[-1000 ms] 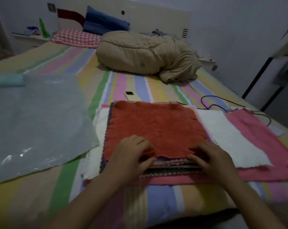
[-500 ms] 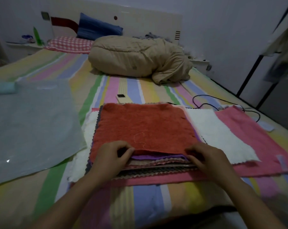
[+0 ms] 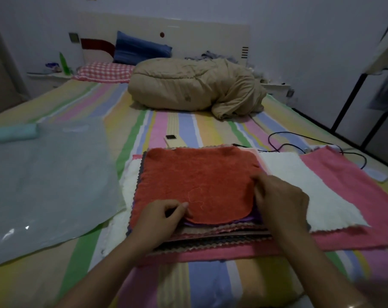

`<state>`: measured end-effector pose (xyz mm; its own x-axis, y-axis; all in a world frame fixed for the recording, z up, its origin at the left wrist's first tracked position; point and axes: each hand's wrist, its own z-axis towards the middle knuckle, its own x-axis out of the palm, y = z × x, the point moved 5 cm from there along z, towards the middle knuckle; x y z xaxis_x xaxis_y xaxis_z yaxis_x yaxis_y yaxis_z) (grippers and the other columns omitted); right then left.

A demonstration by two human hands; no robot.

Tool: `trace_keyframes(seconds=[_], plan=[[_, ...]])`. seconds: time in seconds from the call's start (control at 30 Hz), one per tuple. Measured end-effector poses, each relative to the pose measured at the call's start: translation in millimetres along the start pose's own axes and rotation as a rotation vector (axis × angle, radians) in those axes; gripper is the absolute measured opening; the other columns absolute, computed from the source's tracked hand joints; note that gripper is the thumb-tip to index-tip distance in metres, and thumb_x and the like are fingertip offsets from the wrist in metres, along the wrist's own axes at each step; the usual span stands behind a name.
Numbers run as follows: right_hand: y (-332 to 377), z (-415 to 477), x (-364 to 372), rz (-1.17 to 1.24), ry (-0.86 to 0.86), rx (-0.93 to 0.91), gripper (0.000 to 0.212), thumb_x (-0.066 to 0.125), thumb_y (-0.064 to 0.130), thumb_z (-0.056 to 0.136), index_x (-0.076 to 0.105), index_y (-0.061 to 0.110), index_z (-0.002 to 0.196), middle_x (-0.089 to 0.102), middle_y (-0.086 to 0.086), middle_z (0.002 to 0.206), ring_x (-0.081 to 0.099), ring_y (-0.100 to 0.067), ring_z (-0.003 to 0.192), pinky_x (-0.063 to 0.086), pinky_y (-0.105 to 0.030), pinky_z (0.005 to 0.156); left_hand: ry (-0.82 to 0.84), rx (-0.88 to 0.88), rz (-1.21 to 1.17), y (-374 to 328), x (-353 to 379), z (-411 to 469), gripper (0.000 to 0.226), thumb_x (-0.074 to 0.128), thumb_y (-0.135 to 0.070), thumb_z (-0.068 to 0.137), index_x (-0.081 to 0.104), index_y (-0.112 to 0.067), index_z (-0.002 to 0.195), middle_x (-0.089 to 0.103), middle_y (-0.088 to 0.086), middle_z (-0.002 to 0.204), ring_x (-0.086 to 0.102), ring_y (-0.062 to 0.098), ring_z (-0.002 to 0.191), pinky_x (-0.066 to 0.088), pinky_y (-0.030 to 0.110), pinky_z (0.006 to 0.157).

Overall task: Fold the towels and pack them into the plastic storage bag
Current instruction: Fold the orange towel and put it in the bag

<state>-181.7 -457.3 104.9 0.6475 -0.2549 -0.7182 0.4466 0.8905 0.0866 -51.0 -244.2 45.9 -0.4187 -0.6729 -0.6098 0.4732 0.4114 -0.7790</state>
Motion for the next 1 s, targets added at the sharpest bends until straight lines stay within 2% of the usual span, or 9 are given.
trace_keyframes(seconds=[0.07, 0.13, 0.27, 0.37, 0.47, 0.53, 0.67, 0.87, 1.0], plan=[[37.8, 12.0, 10.7, 0.108, 0.014, -0.128, 0.011, 0.062, 0.015, 0.082, 0.069, 0.017, 0.090, 0.069, -0.004, 0.079, 0.065, -0.028, 0.068, 0.049, -0.033, 0.053, 0.002, -0.089, -0.199, 5.4, -5.4, 7.5, 0.027, 0.051, -0.029, 0.097, 0.073, -0.021, 0.083, 0.074, -0.010, 0.079, 0.068, 0.005, 0.075, 0.050, 0.020, 0.071], [78.2, 13.1, 21.4, 0.259, 0.060, -0.309, 0.022, 0.053, 0.017, 0.081, 0.072, 0.016, 0.092, 0.073, -0.005, 0.099, 0.069, -0.025, 0.091, 0.056, -0.036, 0.074, -0.057, -0.247, -0.481, 14.5, -14.6, 14.5, 0.022, 0.048, -0.018, 0.099, 0.068, -0.013, 0.090, 0.074, 0.002, 0.081, 0.070, 0.018, 0.074, 0.055, 0.024, 0.065], [129.2, -13.1, 33.3, 0.525, 0.314, -0.644, 0.041, 0.048, 0.018, 0.071, 0.073, 0.021, 0.103, 0.070, 0.004, 0.115, 0.063, -0.016, 0.107, 0.046, -0.026, 0.092, -0.121, -0.500, -0.770, 27.8, -32.1, 22.1, 0.020, 0.046, -0.015, 0.100, 0.061, -0.004, 0.106, 0.066, 0.016, 0.091, 0.066, 0.021, 0.064, 0.058, 0.027, 0.051], [126.9, -11.5, 40.2, 0.652, 0.487, -0.596, 0.055, 0.042, 0.017, 0.067, 0.068, 0.026, 0.115, 0.064, 0.007, 0.124, 0.058, -0.012, 0.113, 0.046, -0.026, 0.096, -0.122, -0.565, -0.817, 34.1, -33.6, 27.5, 0.021, 0.050, -0.019, 0.099, 0.056, -0.005, 0.113, 0.063, 0.017, 0.088, 0.062, 0.020, 0.061, 0.057, 0.028, 0.048], [112.9, 17.2, 51.1, 0.654, 0.440, -0.481, 0.055, 0.035, 0.018, 0.068, 0.066, 0.022, 0.113, 0.064, 0.006, 0.119, 0.058, -0.017, 0.110, 0.049, -0.031, 0.091, -0.155, -0.531, -0.742, 41.2, -29.0, 33.6, 0.030, 0.060, -0.020, 0.093, 0.052, -0.009, 0.120, 0.062, 0.014, 0.084, 0.059, 0.012, 0.051, 0.055, 0.029, 0.047], [101.7, 41.7, 69.0, 0.526, 0.408, -0.446, 0.053, 0.034, 0.017, 0.074, 0.063, 0.021, 0.118, 0.060, 0.003, 0.122, 0.054, -0.021, 0.112, 0.048, -0.035, 0.091, -0.175, -0.487, -0.630, 46.7, -27.8, 35.8, 0.042, 0.070, -0.021, 0.085, 0.052, -0.012, 0.122, 0.063, 0.009, 0.078, 0.058, 0.007, 0.048, 0.052, 0.029, 0.048], [75.1, 72.1, 120.5, 0.167, 0.552, -0.497, 0.042, 0.048, 0.018, 0.093, 0.045, 0.020, 0.135, 0.041, -0.005, 0.143, 0.040, -0.028, 0.130, 0.041, -0.040, 0.101, -0.131, -0.391, -0.423, 47.4, -25.0, 30.2, 0.058, 0.083, -0.028, 0.071, 0.052, -0.022, 0.120, 0.067, -0.004, 0.073, 0.065, 0.008, 0.062, 0.052, 0.028, 0.059], [81.1, 102.0, 129.0, 0.344, 0.516, -0.574, 0.020, 0.059, 0.028, 0.083, 0.061, 0.021, 0.101, 0.060, -0.001, 0.104, 0.054, -0.024, 0.098, 0.045, -0.041, 0.083, -0.158, -0.258, -0.257, 37.6, -26.6, 18.0, 0.053, 0.081, -0.029, 0.073, 0.052, -0.032, 0.117, 0.056, -0.016, 0.054, 0.051, -0.001, 0.051, 0.045, 0.019, 0.058], [90.3, 125.6, 135.1, 0.556, 0.474, -0.321, 0.010, 0.060, 0.027, 0.092, 0.066, 0.019, 0.094, 0.063, 0.005, 0.090, 0.056, -0.017, 0.091, 0.041, -0.032, 0.077, -0.188, -0.224, -0.325, 34.3, -32.9, 13.2, 0.049, 0.079, -0.018, 0.075, 0.053, -0.033, 0.113, 0.058, -0.012, 0.057, 0.051, -0.001, 0.050, 0.044, 0.016, 0.057]])
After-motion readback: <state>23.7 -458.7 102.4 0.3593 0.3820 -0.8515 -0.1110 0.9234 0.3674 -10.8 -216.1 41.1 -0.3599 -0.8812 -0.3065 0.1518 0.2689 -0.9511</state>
